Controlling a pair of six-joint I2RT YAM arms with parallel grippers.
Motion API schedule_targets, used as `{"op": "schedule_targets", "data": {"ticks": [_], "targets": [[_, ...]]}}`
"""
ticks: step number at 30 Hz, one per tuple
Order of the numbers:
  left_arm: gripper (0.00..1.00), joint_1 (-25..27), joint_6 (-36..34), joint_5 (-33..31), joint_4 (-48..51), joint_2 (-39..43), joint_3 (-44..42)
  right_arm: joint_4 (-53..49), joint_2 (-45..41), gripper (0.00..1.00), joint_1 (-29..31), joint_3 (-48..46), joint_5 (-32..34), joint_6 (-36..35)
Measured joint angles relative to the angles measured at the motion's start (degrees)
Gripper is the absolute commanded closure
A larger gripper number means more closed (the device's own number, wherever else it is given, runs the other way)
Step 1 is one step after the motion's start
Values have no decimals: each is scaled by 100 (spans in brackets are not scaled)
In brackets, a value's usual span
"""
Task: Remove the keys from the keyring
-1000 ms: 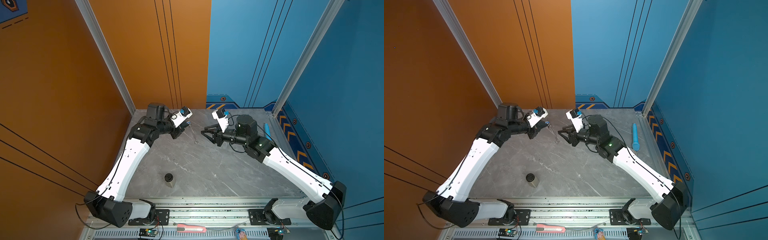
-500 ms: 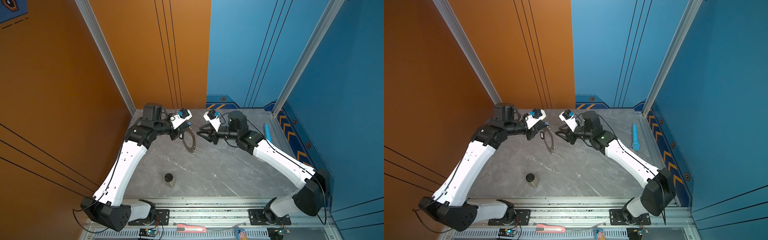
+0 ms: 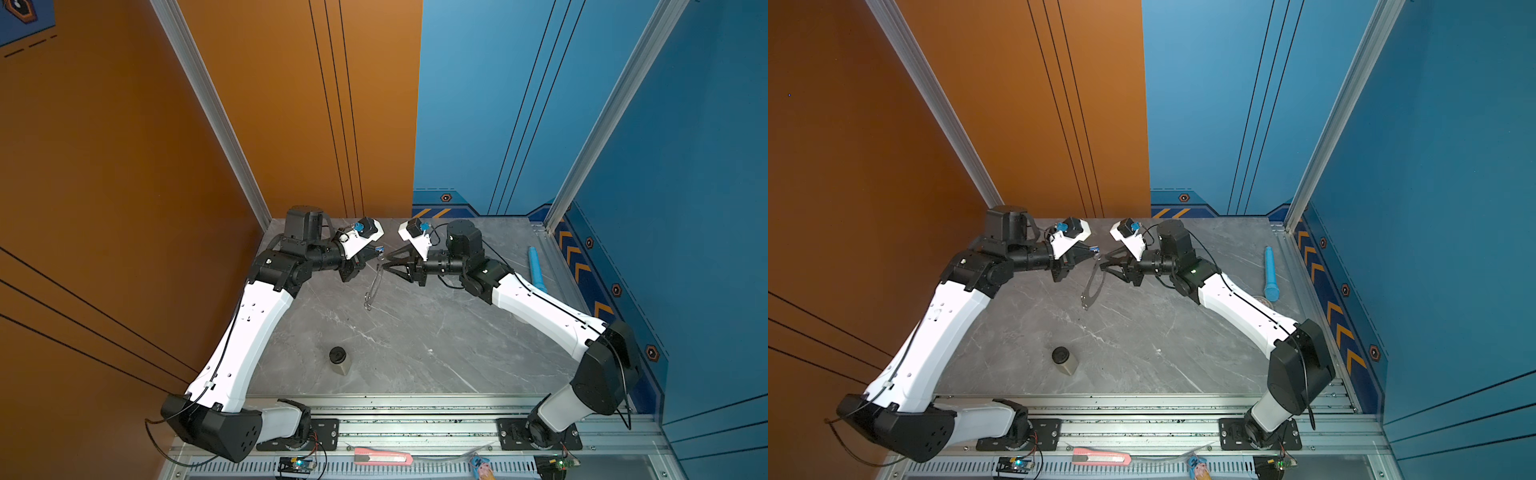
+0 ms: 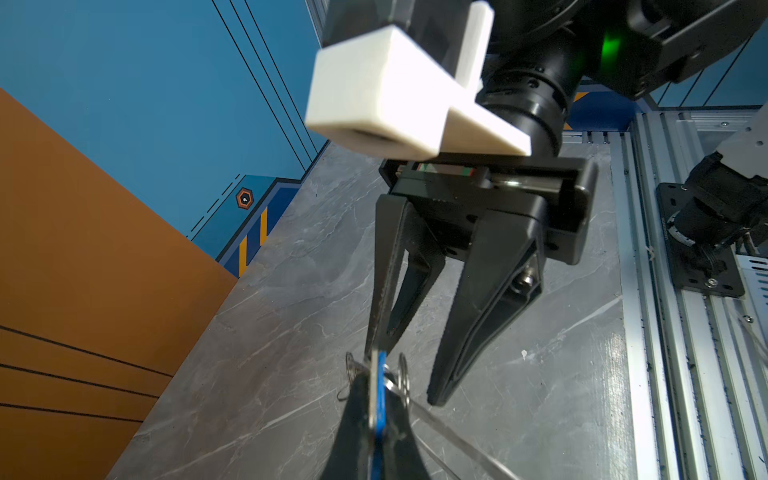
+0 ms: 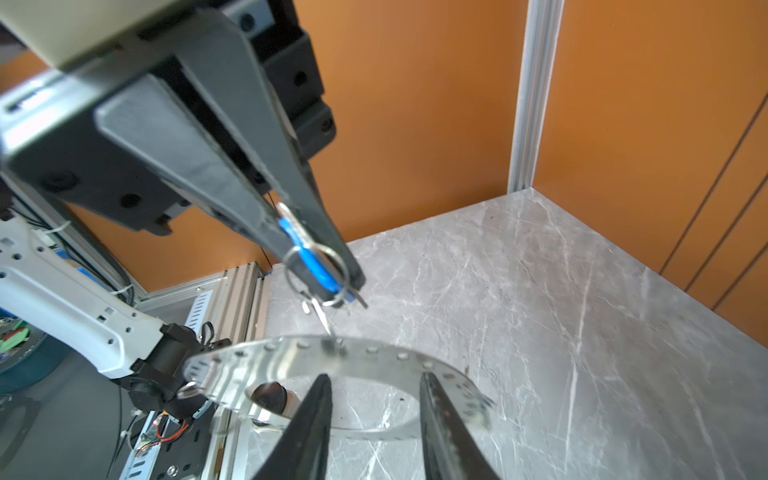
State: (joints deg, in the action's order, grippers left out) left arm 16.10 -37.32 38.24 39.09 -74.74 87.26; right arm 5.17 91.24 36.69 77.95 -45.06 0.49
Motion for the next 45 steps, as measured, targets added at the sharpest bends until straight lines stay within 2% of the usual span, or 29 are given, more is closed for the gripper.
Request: {"op": "schedule_targets", "data": {"ticks": [5,15,26,30,34,38,45], "targets": [[100,-42,2,48,11,-4,92,269,0,72,22,55,-131,136],[100,-114,2,192,22,-26,94,555,2,74,68,87,-219,348],[100,-197,2,284,35,-103,153,597,39,86,66,225,-321,426],[100,-223,2,286,42,-107,153,595,39,95,63,225,-385,448],[100,-223,2,299,55,-107,153,595,39,99,44,225,-428,494],[100,-223,0,297,66,-107,153,560,39,100,42,232,-433,490],[100,-138,-118,236,138,-105,153,-118,44,100,66,496,-424,367]]}}
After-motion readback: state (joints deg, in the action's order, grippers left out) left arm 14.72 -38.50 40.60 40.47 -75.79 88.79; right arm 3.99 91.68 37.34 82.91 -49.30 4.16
